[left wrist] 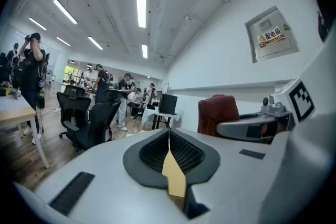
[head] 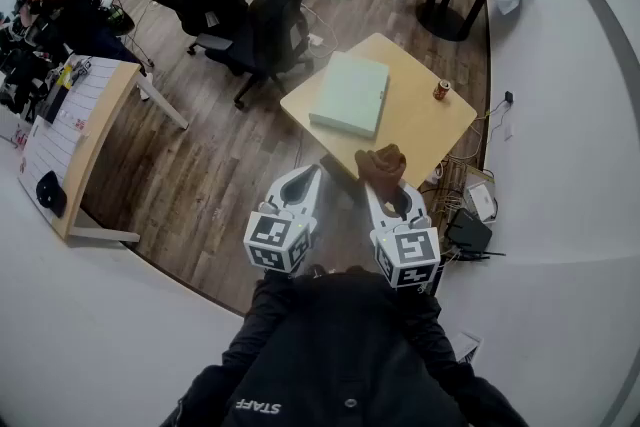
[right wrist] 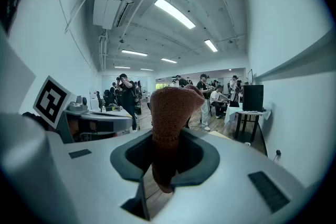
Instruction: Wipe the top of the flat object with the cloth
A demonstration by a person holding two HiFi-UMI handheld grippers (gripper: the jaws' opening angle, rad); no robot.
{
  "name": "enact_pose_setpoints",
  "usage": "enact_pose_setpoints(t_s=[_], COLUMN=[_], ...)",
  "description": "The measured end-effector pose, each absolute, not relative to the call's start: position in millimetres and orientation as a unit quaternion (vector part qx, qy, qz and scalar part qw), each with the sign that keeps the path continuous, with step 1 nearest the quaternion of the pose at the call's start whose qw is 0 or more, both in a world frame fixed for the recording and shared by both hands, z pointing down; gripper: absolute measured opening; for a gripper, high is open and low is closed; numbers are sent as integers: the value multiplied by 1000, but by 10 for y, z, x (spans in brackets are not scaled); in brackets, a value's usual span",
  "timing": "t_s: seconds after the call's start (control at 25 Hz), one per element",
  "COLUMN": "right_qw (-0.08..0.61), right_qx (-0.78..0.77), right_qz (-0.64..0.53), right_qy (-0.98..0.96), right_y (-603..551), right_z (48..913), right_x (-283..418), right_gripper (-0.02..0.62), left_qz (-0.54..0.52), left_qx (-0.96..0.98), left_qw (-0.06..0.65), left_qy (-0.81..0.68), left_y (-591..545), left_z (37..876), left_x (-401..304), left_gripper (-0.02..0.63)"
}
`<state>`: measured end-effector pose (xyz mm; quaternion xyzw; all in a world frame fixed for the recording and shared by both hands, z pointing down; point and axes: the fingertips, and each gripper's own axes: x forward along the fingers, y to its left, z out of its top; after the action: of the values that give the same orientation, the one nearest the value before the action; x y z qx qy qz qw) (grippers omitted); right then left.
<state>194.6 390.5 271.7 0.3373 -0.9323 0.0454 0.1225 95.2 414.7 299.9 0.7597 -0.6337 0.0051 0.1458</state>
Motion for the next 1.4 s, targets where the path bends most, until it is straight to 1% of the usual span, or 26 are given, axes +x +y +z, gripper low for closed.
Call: enact_pose_setpoints(t_s=[0.4,0.68,1.08,1.4], right_qw=[118,125,172,188], right_qx=[337,333,329,344], right_qz=[75,97,122,144], right_qy=[-931,-930,-921,-908], right_y=[3873,3916,4086,3909], right_z=[2892,3040,3385,3569], right_x=[1799,1643,1449,1457], right_gripper=[103,103,103,103], left_qz=[9,11,23,21], left_qx=[752,746,741,728], left_qw=[154,172,203,232], left_qy=[-641,-643,-639,-644], left_y=[4183,4246,4401,4299], left_z=[3092,3241,3525,3753], left_x=[741,576,371,203], left_gripper=[37,38,38,37])
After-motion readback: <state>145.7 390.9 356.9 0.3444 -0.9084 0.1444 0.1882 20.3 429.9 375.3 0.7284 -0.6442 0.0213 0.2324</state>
